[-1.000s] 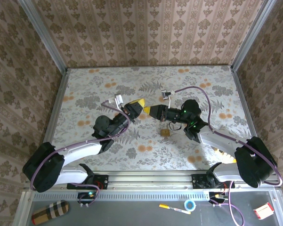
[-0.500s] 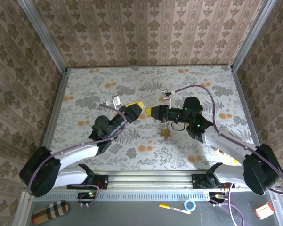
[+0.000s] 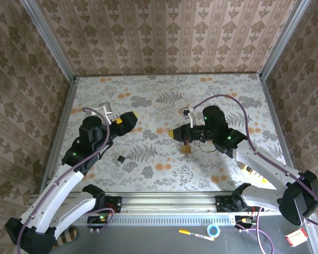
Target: Unlock with the key
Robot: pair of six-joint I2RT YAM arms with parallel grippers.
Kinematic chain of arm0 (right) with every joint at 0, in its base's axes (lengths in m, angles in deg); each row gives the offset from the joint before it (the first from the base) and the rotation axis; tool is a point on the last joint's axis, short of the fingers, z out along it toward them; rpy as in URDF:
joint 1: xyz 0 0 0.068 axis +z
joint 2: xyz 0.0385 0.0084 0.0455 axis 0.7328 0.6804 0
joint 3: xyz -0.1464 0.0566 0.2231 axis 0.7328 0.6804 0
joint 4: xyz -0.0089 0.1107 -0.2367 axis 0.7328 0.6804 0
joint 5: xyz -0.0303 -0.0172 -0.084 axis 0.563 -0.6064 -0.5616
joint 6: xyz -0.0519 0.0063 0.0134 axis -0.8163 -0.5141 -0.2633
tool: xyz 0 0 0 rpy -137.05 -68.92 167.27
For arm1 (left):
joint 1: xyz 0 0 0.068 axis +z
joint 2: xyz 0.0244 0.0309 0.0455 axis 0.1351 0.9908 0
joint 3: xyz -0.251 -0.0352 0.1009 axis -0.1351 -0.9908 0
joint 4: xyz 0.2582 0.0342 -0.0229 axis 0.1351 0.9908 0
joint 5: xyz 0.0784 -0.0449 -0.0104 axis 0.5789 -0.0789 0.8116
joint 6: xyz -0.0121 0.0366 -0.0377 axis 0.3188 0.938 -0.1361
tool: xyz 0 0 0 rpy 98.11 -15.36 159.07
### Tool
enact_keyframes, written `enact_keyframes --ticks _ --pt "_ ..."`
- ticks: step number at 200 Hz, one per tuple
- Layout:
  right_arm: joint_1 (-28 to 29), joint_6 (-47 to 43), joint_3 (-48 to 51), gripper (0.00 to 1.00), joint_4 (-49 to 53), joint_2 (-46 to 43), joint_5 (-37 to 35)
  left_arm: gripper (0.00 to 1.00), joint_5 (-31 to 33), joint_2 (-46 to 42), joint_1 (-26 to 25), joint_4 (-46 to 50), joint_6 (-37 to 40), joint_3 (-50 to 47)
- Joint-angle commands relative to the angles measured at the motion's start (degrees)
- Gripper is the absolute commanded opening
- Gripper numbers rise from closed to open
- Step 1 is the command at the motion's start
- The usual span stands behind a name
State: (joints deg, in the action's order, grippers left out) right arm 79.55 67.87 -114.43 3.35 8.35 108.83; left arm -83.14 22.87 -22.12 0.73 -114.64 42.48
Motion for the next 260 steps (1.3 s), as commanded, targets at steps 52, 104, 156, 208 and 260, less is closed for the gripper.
enact_keyframes --ticks 52,104,156,208,260 --pt "0.0 -6.3 -2.0 0.0 12.0 -0.5 -2.5 0.93 5.4 16.5 0.6 39.9 23.7 10.1" --pt "0.0 -5.7 -1.1 0.0 12.4 -2.8 -2.8 0.82 13.4 35.9 -5.1 45.1 23.5 14.6" --pt "-0.3 -5.5 -0.2 0.0 12.3 -3.8 -2.0 0.75 13.5 43.4 -3.2 38.7 19.4 8.7" --pt "-0.6 -5.1 0.5 0.0 11.5 -3.8 -1.5 0.66 7.9 41.8 2.1 31.7 19.0 2.1" --pt "-0.7 -3.8 1.3 0.0 10.0 -3.5 -1.3 0.58 4.6 42.9 6.3 26.1 20.6 -0.2"
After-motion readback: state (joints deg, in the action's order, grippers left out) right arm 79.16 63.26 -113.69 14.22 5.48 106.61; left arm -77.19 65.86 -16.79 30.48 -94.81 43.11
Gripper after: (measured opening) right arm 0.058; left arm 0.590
